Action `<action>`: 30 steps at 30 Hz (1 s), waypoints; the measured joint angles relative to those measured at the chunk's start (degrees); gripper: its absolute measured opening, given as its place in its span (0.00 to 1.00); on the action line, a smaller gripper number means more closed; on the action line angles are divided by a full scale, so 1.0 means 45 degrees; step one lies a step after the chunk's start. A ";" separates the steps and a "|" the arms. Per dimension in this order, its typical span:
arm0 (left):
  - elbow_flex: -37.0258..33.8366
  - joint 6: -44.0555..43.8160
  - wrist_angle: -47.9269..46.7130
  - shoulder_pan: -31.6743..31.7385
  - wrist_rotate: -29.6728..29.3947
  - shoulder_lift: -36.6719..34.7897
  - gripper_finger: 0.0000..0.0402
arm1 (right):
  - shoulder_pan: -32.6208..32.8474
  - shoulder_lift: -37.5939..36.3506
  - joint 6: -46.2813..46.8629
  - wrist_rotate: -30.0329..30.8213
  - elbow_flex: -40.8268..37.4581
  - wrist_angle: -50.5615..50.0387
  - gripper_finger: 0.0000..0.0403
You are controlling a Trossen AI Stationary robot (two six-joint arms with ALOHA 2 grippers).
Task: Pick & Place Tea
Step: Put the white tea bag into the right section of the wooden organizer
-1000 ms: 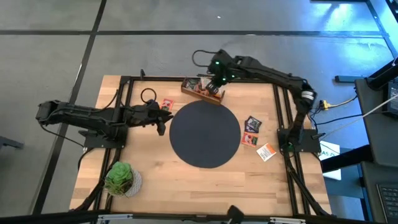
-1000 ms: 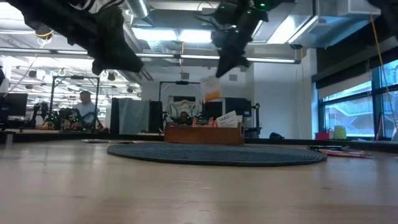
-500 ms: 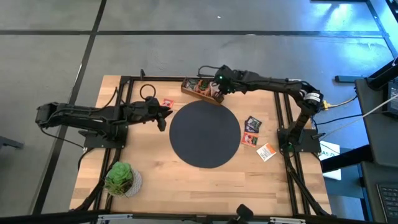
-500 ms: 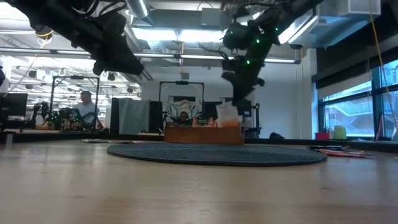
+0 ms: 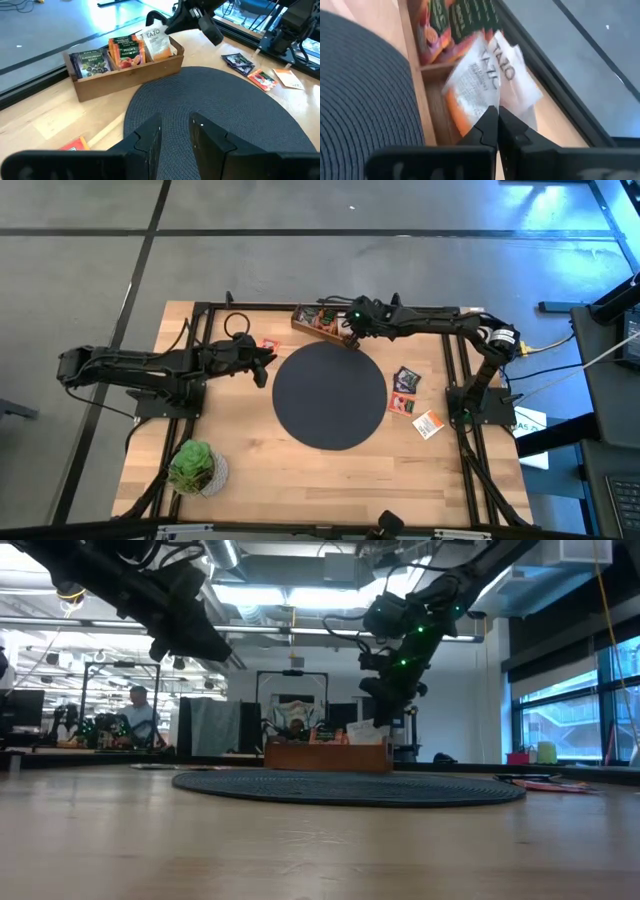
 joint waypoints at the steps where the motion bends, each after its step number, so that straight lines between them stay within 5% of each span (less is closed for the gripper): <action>1: 0.0005 0.0005 0.0000 0.0014 -0.0001 0.0001 0.24 | 0.0000 0.0000 0.0007 0.0054 -0.0071 0.0015 0.02; 9: 0.0005 0.0000 0.0000 0.0035 -0.0006 0.0000 0.24 | -0.0010 0.0000 0.0324 -0.0239 -0.0110 -0.0252 0.02; 13: 0.0005 0.0000 0.0000 0.0035 -0.0001 0.0000 0.24 | -0.0101 -0.0052 0.0586 -0.1473 0.0399 -0.0221 0.03; 24: 0.0005 -0.0011 -0.0280 0.0035 0.0017 0.0005 0.24 | -0.1029 -0.0102 0.0686 -0.2145 0.1974 -0.2387 0.26; 30: 0.0005 -0.0005 -0.0335 0.0035 0.0001 0.0005 0.24 | -0.1392 -0.0102 0.1802 -0.3186 0.1939 -0.2665 0.31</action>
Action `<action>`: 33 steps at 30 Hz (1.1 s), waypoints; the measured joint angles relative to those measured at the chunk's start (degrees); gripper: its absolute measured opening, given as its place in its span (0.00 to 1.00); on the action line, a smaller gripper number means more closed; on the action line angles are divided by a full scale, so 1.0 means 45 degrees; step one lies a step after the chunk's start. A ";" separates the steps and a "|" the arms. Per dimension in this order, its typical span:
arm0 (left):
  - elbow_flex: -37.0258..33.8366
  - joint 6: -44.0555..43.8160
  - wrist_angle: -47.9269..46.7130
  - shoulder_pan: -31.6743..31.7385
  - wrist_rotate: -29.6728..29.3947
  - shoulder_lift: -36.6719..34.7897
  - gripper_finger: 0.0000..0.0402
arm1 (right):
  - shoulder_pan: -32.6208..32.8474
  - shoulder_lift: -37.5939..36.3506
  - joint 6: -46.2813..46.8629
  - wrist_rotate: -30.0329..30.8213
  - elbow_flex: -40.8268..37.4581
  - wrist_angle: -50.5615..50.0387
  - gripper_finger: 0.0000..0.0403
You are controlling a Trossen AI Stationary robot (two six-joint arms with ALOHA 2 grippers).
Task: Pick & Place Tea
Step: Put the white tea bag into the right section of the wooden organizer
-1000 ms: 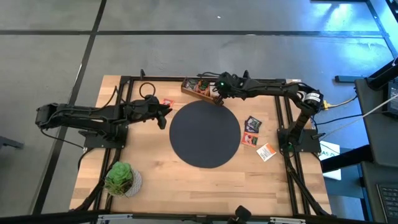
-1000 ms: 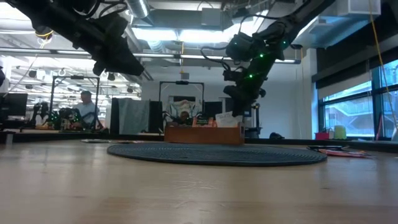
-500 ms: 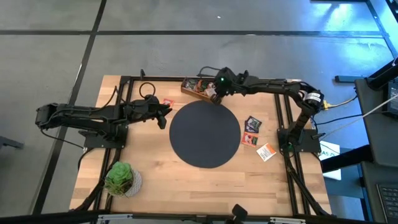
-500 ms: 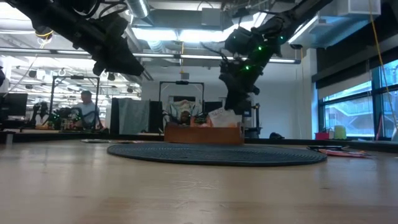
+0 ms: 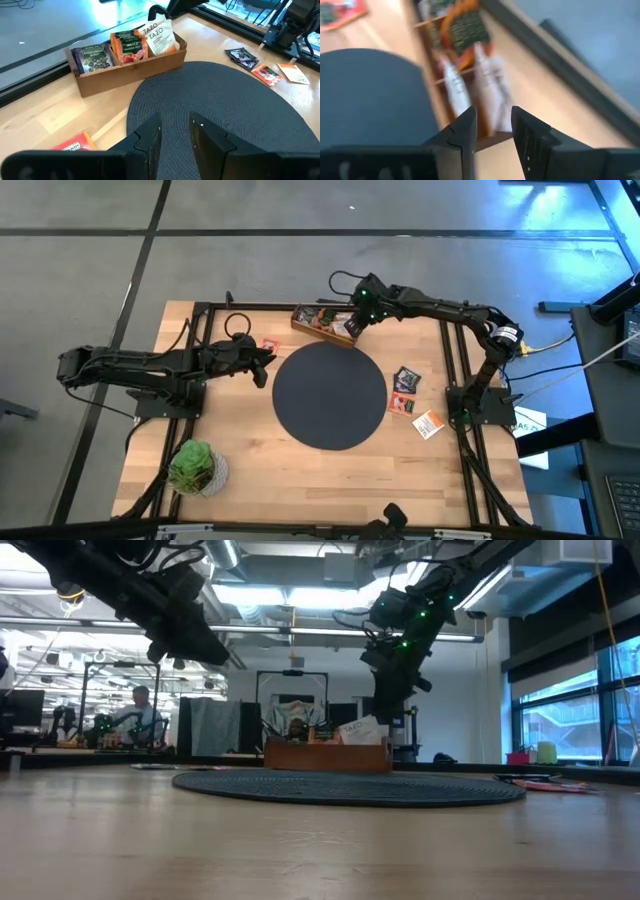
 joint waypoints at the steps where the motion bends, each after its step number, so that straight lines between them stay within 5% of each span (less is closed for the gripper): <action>1: 0.0000 0.0010 0.0000 0.0000 -0.0042 0.0000 0.24 | -0.0013 0.0000 0.0158 -0.0464 0.0000 -0.0039 0.31; 4: 0.0000 0.0132 0.0003 0.0000 -0.0097 0.0000 0.24 | 0.0004 0.0000 0.0053 -0.1415 0.0000 0.0050 0.31; 13: 0.0000 0.0117 0.0049 0.0000 -0.0099 0.0000 0.24 | 0.0003 0.0000 -0.2435 -0.1508 0.0016 0.0997 0.31; 19: 0.0000 0.0111 0.0049 0.0000 -0.0103 0.0000 0.24 | 0.0002 0.0000 -0.2385 -0.0514 0.0024 0.0995 0.31; 33: 0.0000 -0.0030 0.0053 0.0000 -0.0091 0.0000 0.24 | -0.0079 0.0000 -0.1703 -0.0506 0.0028 0.0982 0.31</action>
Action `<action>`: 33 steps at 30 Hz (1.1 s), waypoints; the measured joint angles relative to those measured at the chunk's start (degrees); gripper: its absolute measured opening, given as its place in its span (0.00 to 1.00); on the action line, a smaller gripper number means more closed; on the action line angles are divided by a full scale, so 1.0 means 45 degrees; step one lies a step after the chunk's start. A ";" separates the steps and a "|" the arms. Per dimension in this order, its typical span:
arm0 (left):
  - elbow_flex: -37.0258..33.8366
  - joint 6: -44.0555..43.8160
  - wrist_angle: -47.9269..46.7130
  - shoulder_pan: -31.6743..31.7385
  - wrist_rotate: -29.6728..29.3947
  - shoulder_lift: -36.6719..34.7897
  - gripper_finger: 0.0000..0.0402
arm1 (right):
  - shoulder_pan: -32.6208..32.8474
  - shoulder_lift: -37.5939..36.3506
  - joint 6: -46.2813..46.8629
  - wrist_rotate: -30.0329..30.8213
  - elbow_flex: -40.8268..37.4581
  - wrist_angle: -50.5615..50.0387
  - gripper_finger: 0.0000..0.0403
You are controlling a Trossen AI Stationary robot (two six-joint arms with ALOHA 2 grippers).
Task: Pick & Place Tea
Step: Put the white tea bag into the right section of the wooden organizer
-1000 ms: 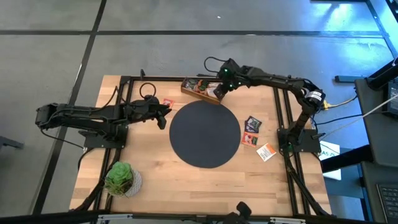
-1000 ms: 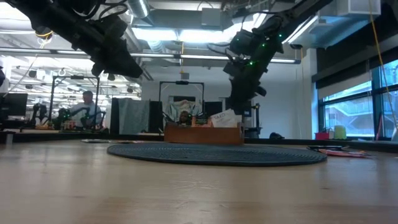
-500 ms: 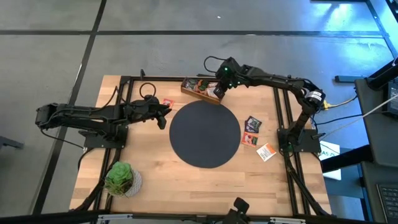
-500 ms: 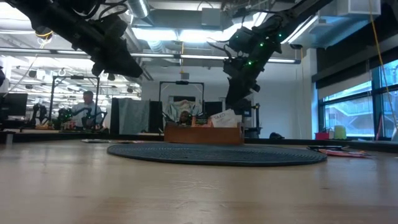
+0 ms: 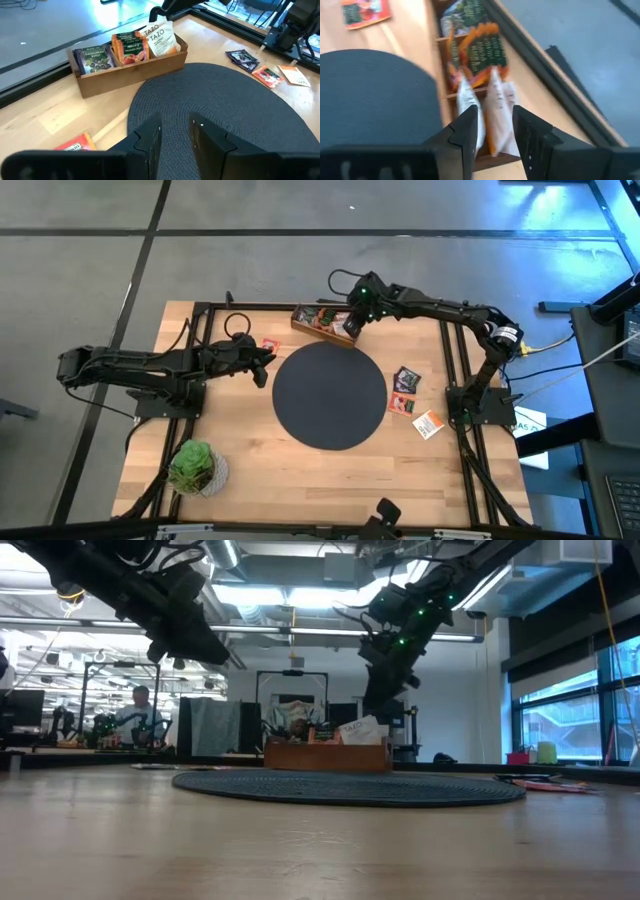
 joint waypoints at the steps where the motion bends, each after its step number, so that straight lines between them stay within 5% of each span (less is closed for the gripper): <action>1: 0.0000 -0.0103 0.0000 0.0000 0.0015 0.0000 0.24 | 0.0008 0.0000 0.0002 -0.0188 -0.0003 0.0001 0.31; 8: 0.0000 -0.0237 0.0000 -0.0005 0.0119 0.0000 0.24 | 0.0000 0.0016 0.0557 -0.0685 -0.0275 0.0321 0.43; 13: 0.0000 -0.0232 0.0000 -0.0005 0.0139 0.0000 0.24 | 0.0001 0.0121 0.0565 0.0792 -0.0285 0.0043 0.48; 33: 0.0000 -0.0232 0.0000 -0.0005 0.0139 0.0000 0.24 | -0.0131 0.0729 -0.0071 -0.0125 -0.0285 0.0449 0.48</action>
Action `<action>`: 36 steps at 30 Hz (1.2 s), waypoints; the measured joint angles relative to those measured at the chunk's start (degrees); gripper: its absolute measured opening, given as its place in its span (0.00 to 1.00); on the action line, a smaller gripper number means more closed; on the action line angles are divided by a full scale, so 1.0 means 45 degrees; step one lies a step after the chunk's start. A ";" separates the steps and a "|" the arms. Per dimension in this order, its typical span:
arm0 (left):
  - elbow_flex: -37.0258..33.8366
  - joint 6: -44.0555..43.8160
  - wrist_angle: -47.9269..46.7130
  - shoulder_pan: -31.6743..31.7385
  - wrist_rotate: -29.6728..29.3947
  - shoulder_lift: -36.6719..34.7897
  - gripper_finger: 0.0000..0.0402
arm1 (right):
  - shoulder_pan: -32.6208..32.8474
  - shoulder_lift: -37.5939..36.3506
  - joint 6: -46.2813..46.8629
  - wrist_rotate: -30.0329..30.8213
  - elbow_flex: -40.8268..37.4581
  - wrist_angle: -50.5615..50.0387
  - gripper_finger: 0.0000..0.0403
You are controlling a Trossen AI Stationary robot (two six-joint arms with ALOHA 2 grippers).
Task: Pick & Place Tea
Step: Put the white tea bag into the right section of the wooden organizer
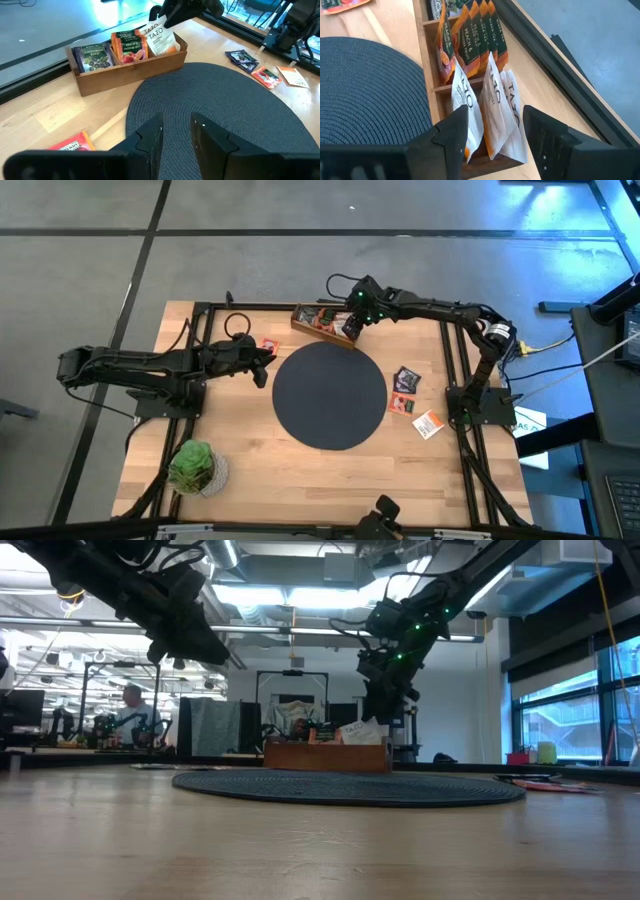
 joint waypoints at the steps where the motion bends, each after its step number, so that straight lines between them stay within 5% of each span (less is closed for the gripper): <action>1: 0.0000 0.0000 0.0000 0.0000 0.0004 0.0000 0.24 | 0.0001 0.0000 -0.0013 -0.0002 0.0000 0.0009 0.47; 16: 0.0000 0.0038 -0.0005 0.0000 -0.0005 0.0000 0.24 | -0.0180 0.0000 -0.0269 0.0000 0.0000 -0.0009 0.02; 36: 0.0000 0.0044 -0.0311 0.0000 -0.0028 0.0000 0.24 | -0.0845 0.0000 0.2002 -0.1035 0.0000 0.0703 0.00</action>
